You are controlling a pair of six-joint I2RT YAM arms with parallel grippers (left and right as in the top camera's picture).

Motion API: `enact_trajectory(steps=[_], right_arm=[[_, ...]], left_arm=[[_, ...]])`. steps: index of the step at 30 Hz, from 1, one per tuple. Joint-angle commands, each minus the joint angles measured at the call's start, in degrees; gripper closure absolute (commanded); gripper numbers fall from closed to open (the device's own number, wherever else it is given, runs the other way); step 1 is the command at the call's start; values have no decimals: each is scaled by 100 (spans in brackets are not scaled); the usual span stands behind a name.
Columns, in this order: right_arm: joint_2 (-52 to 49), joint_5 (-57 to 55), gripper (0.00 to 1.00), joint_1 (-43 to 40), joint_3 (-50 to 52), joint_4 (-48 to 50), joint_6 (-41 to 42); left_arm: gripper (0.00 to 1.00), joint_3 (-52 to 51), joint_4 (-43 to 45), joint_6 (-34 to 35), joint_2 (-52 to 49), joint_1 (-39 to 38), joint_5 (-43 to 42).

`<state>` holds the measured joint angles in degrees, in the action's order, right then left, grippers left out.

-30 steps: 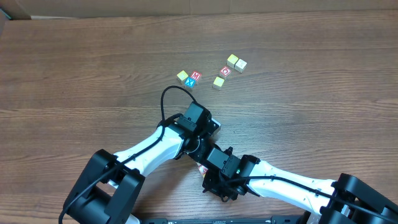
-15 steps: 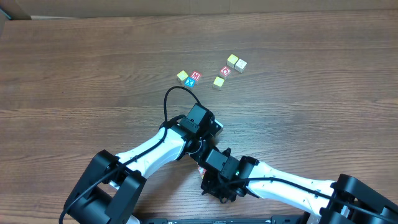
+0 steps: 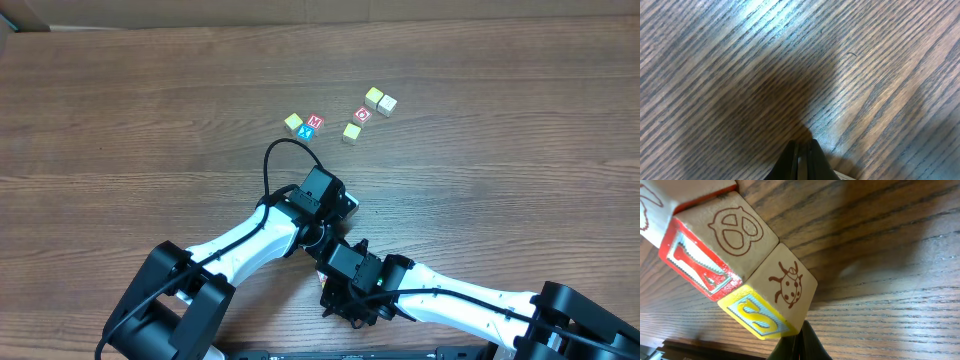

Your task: Flip 3 blocks

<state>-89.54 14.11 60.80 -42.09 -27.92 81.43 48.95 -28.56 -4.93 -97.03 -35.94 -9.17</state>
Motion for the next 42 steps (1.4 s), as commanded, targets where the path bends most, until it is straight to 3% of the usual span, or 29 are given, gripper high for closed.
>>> enact_trajectory(steps=[1,42], right_arm=[[2,-208,96,39,-28,48,68],[2,-232,96,114,-28,173,87]], left_arm=[[96,-229,-70,-133,-304,-127,-140],[96,-229,55,-127,-304,-315,-382]])
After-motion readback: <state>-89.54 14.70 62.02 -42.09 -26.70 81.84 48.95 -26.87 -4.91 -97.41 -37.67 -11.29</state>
